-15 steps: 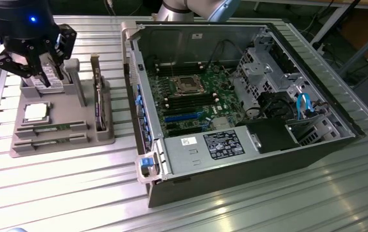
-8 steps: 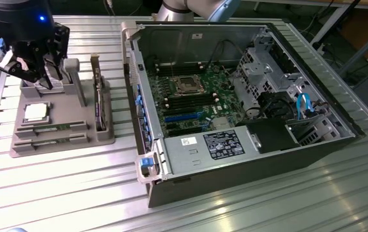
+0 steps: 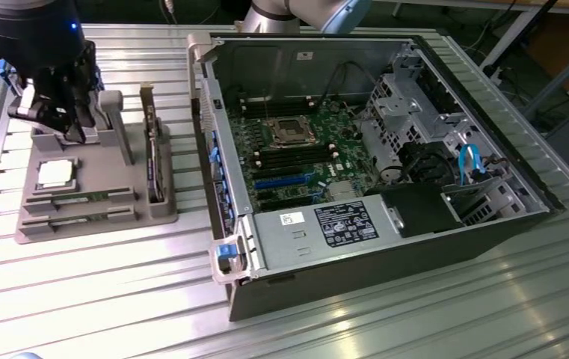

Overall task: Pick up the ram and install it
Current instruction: 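Pick up the ram and move it above insertion slot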

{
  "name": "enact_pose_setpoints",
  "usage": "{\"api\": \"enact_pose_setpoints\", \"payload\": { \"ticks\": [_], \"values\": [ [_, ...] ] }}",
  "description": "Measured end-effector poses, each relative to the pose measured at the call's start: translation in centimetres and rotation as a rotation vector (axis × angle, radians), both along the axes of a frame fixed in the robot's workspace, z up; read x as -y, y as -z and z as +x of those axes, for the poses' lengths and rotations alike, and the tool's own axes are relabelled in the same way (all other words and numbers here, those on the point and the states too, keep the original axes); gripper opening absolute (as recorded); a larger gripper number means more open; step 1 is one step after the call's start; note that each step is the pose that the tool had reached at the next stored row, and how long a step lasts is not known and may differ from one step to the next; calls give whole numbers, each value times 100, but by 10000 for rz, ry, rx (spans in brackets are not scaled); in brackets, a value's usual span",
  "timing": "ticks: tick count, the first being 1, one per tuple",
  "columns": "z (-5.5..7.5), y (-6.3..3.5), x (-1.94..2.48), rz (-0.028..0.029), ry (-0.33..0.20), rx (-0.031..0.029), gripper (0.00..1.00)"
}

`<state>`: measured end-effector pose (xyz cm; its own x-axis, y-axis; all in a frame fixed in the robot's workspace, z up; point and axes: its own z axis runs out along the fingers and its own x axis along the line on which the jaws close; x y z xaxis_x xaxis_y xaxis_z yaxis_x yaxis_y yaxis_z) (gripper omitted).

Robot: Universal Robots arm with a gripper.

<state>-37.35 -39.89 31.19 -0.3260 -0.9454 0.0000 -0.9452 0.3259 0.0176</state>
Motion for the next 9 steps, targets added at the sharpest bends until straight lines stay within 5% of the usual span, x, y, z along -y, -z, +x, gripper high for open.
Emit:
{"api": "enact_pose_setpoints", "payload": {
  "ticks": [7,9],
  "values": [
    [0,42,0,-159,-2616,73,33],
    [-1,43,0,-181,-2882,74,33]
  ]
}}
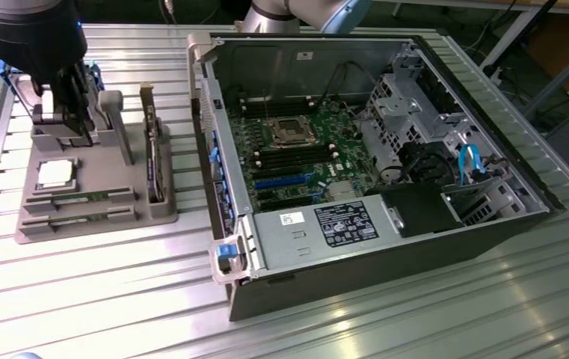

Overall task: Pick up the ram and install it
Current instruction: 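Pick up the ram and move it above insertion slot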

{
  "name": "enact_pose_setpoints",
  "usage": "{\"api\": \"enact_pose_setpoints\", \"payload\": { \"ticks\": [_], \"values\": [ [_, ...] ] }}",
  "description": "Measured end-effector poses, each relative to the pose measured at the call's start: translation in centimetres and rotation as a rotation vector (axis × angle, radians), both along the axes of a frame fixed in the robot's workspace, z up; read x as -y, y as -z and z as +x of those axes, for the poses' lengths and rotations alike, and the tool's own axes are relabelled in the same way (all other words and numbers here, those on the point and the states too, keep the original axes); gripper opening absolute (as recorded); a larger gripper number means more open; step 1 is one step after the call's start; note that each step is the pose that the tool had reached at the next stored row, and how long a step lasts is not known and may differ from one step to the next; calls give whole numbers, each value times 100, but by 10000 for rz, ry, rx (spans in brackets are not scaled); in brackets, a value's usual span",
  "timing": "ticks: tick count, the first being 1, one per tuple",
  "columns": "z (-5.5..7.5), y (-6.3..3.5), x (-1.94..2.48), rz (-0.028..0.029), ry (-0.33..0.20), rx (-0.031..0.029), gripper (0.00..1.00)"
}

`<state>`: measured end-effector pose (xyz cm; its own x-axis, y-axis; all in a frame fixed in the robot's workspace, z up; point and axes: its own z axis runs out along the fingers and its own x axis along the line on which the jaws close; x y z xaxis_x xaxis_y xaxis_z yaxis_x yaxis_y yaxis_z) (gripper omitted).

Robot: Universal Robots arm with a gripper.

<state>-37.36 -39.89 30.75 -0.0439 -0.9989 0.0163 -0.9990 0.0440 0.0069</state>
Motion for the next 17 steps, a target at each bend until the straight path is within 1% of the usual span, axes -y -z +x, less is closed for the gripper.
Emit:
{"api": "enact_pose_setpoints", "payload": {
  "ticks": [2,3,5,6,9,11,12,13,14,15,16,17],
  "values": [
    [-2,1,0,-5,-1,0,33],
    [-30,8,0,-44,-51,19,33],
    [-82,23,1,-67,-155,24,33],
    [-103,36,7,-68,-227,24,33],
    [-125,63,48,-68,-349,26,33],
    [-137,85,97,-68,-444,26,33],
    [-145,99,130,-68,-501,25,33],
    [-150,109,150,-68,-537,26,33],
    [-164,132,197,-67,-617,27,33],
    [-173,144,222,-68,-659,27,33],
    [-188,165,263,-68,-727,27,33],
    [-197,177,284,-68,-763,27,33]
  ]
}}
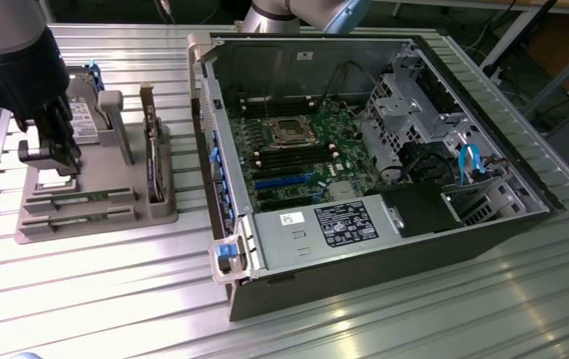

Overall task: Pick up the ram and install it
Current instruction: 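Pick up the ram and move it above insertion slot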

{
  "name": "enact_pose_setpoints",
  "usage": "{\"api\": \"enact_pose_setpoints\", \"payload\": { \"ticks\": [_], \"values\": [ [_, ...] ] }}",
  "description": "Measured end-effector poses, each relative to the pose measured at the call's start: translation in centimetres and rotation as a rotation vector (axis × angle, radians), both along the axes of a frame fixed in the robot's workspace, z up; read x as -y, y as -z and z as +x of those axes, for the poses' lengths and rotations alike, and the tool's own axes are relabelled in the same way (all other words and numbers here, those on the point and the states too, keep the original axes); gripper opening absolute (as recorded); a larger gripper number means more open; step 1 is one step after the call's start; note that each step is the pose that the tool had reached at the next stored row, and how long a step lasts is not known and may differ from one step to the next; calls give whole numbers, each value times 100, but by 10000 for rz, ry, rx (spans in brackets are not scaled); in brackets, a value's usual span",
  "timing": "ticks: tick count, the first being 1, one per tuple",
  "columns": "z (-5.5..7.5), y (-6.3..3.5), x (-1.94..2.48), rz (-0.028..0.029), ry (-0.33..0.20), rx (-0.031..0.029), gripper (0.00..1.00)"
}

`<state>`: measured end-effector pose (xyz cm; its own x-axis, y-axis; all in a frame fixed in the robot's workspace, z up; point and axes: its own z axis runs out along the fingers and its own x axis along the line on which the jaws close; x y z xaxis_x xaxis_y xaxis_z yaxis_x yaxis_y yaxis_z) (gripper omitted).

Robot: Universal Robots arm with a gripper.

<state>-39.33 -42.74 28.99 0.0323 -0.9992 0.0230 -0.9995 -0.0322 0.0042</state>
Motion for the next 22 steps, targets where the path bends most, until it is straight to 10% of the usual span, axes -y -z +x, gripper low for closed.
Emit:
{"api": "enact_pose_setpoints", "payload": {
  "ticks": [4,14,17,22],
  "values": [
    [-61,72,130,0,-225,0,33],
    [-76,248,153,0,-268,0,33],
    [-79,325,261,-1,-274,-1,33],
    [-79,521,266,-3,-275,0,33]
  ]
}}
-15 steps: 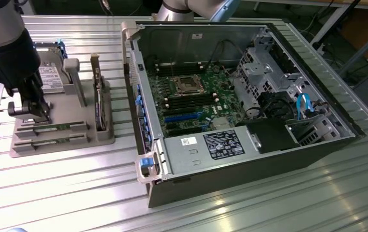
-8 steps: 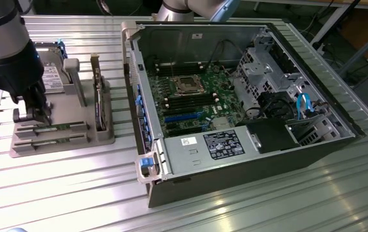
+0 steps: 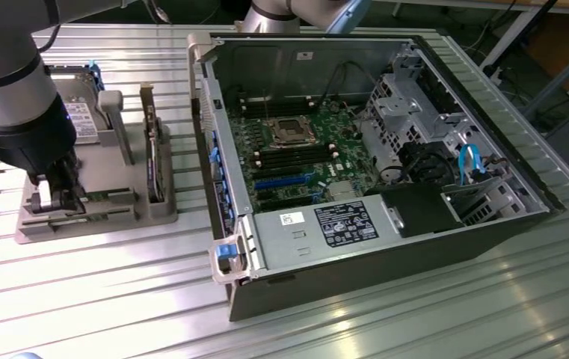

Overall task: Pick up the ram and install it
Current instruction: 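Pick up the ram and move it above insertion slot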

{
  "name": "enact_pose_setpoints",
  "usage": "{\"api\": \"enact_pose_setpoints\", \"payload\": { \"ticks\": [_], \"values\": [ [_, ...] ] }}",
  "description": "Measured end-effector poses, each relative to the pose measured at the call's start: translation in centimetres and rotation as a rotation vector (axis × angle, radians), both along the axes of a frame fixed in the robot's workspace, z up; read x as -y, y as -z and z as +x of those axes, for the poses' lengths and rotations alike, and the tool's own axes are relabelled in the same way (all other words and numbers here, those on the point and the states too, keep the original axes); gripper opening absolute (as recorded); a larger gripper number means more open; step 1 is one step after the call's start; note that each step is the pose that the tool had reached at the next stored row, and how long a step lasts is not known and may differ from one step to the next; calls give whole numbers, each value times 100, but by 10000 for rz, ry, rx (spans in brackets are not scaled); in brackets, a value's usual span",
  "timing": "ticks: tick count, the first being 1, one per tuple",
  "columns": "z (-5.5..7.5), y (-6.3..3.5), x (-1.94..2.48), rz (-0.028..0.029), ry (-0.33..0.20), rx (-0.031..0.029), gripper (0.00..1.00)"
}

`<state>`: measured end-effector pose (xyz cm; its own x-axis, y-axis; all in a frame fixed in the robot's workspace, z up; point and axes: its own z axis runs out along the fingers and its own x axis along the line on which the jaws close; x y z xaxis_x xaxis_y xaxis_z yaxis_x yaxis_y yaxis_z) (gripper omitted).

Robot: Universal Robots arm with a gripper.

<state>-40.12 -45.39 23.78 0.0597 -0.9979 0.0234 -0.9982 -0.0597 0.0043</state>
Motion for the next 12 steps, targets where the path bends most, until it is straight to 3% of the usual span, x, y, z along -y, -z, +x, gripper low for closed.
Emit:
{"api": "enact_pose_setpoints", "payload": {
  "ticks": [6,12],
  "values": [
    [0,28,0,2,0,3,33],
    [-12,174,0,-2,0,-1,33]
  ]
}}
